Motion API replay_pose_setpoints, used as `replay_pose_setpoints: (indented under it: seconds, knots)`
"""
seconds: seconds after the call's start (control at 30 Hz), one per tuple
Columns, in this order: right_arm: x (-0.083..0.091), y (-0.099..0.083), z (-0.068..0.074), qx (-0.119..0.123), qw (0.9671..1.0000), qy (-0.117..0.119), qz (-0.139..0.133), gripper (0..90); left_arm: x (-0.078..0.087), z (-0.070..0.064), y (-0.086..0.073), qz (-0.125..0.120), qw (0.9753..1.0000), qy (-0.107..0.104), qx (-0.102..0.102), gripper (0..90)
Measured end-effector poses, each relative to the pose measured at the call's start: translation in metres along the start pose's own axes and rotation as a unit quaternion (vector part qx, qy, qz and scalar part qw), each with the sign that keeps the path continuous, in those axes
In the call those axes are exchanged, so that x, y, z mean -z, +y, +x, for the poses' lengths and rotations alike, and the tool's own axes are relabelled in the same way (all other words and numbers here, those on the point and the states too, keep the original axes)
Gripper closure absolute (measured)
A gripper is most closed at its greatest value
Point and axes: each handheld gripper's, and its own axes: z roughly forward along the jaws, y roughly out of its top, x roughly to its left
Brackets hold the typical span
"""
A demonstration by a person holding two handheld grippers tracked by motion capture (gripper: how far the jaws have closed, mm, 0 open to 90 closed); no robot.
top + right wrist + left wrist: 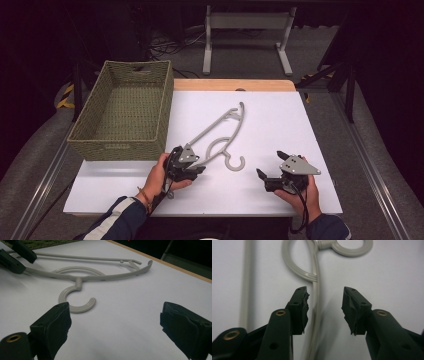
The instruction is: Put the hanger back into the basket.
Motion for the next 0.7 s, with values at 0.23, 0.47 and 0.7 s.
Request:
replay_pose_setpoints:
  seconds: [0.23, 0.47, 0.7]
  knots:
    - [0.000, -0.001, 0.000, -0.004, 1.0000, 0.002, 0.007, 10.3, -0.018, 0.007, 0.026, 0.073, 0.9971, -0.020, 0.000, 59.4]
    - [-0.001, -0.003, -0.003, -0.011, 0.9998, 0.005, 0.019, 10.8, -0.026, 0.017, 0.032, 0.103, 0.9936, -0.040, 0.024, 57.2]
    - [-0.004, -0.004, -0.004, -0.012, 0.9993, 0.000, 0.036, 11.1, -0.025, 0.020, 0.033, 0.109, 0.9935, -0.028, 0.017, 75.9]
